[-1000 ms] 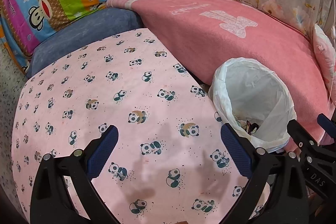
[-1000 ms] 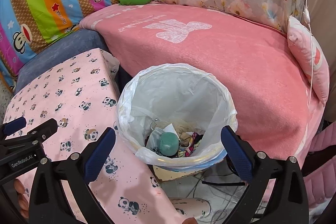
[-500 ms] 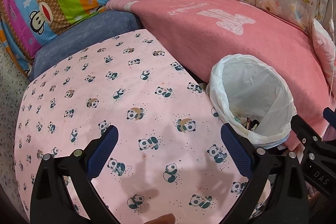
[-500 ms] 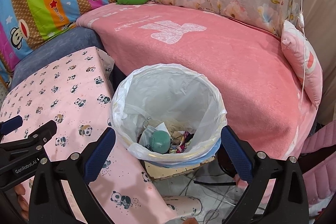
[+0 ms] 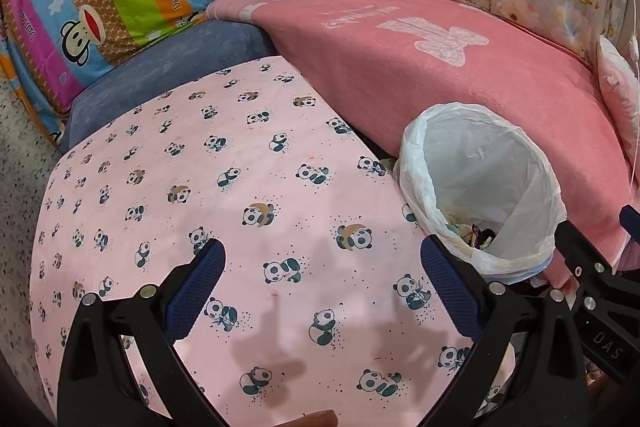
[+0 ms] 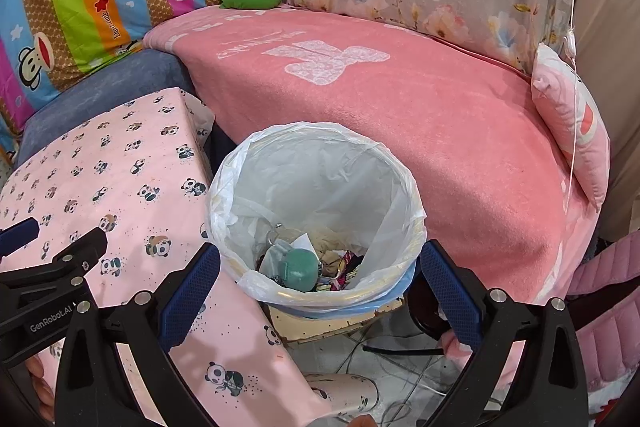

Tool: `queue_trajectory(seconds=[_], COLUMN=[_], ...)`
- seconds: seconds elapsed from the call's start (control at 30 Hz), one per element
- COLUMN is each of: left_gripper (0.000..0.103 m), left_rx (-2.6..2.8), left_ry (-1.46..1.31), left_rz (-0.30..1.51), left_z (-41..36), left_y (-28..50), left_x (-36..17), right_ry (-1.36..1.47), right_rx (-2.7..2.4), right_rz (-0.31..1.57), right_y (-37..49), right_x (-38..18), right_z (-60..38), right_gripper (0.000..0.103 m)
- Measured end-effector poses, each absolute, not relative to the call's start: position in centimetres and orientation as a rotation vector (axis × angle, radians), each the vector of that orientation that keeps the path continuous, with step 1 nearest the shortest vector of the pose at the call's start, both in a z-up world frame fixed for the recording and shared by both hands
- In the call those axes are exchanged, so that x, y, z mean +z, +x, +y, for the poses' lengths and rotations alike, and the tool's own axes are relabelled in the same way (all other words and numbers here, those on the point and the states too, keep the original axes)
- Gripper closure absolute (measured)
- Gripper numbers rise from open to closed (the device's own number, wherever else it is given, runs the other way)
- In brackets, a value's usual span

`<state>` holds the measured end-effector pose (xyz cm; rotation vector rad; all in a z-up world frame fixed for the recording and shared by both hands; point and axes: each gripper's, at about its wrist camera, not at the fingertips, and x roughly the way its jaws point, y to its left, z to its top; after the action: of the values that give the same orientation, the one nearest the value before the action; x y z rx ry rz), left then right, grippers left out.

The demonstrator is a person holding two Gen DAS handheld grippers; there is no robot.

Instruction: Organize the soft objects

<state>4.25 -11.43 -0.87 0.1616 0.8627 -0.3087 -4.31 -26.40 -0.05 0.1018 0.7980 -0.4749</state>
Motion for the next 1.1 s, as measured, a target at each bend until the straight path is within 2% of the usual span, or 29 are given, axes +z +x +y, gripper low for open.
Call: queue_trajectory(seconds=[1.1], left_gripper=[0.009], left_rx=[-0.321], left_ry=[0.202], left_rz=[0.864], left_z=[-13.1], left_y=[2.5], left_x=[-0.5], right_ry=[0.104], right_rx=[-0.495], right_rz=[0.801], right_y=[-6.1], right_x=[-0.5], right_z=[-26.9], right_gripper=[0.007])
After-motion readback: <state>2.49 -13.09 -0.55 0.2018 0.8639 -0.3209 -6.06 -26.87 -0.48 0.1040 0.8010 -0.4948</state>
